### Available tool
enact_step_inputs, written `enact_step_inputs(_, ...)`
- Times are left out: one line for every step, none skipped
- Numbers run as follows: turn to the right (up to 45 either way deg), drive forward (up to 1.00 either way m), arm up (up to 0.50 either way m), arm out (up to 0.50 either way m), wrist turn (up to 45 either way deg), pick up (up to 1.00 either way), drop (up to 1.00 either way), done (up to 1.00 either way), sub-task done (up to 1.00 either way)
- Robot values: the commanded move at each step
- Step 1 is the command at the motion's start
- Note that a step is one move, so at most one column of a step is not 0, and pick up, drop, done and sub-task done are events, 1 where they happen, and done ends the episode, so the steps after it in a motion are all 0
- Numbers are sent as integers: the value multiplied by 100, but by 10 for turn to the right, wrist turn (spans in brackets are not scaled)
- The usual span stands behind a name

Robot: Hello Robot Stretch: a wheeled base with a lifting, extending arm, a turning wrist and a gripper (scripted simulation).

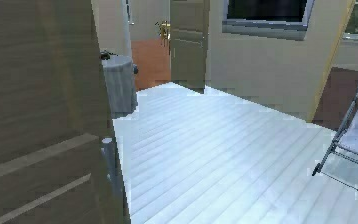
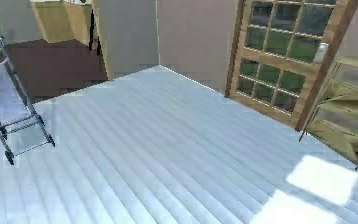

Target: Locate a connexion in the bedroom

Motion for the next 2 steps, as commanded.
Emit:
enact_step_inputs(210, 0, 0, 0, 0, 0, 0, 0, 0)
enact_step_inputs(0, 60, 0, 0, 0, 0, 0, 0, 0)
